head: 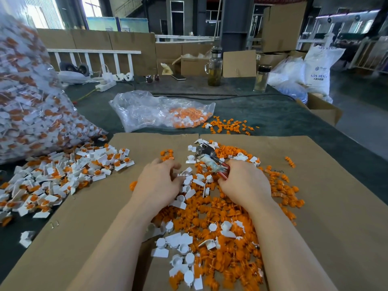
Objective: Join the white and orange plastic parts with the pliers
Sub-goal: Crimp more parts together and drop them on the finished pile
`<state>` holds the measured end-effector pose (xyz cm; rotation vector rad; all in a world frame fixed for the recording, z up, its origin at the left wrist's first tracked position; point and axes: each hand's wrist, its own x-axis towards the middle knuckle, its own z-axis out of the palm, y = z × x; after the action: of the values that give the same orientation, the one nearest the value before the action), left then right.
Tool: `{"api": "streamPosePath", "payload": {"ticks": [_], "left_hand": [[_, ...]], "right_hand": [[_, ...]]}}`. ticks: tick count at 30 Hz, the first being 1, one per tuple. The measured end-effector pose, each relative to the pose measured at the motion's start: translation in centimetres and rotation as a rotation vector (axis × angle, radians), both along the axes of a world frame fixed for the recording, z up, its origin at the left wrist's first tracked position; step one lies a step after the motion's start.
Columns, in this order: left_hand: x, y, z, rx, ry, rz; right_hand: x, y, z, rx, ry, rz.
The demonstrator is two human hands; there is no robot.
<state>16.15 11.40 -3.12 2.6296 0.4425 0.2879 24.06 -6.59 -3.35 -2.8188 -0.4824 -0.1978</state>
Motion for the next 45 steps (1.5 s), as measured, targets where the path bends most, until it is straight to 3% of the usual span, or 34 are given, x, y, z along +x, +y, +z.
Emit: {"api": "streamPosePath", "payload": {"ticks": [8,19,23,27,32,38,45], "left_hand": [[0.6,-0.8,-0.4,0.122,0.046,-0.140],[0.3,-1.1,-0.1,0.039,-0.151,-0.067],[0.0,-1.4,0.5,-0.135,-0.300,0.021],[-0.1,-1.8,1.1,-0.528,-0.361,0.049],[-0.4,-2.0,1.5,-0.625,-0.390,0.065],[-0.6,-2.5,1.8,-0.951,-0.437,0.030],[-0.6,-3.2,1.9,-1.008,-0.470,-0.020]], "right_hand": [[-0.4,-0.1,0.2,0.015,-0.086,-0.070],[-0.1,0.2,0.2,0.330,0.007,-0.007],[-0.1,0.3,0.3,0.417,0.014,0.030],[-0.4,0.4,0.7,0.524,0.016,0.081],[-0.8,0.4,1.1,0.620,0.030,0.110],[-1.1,0.4,1.5,0.769,0.052,0.140],[-1.9,0.6,1.8,0.827,0.070,0.240]]}}
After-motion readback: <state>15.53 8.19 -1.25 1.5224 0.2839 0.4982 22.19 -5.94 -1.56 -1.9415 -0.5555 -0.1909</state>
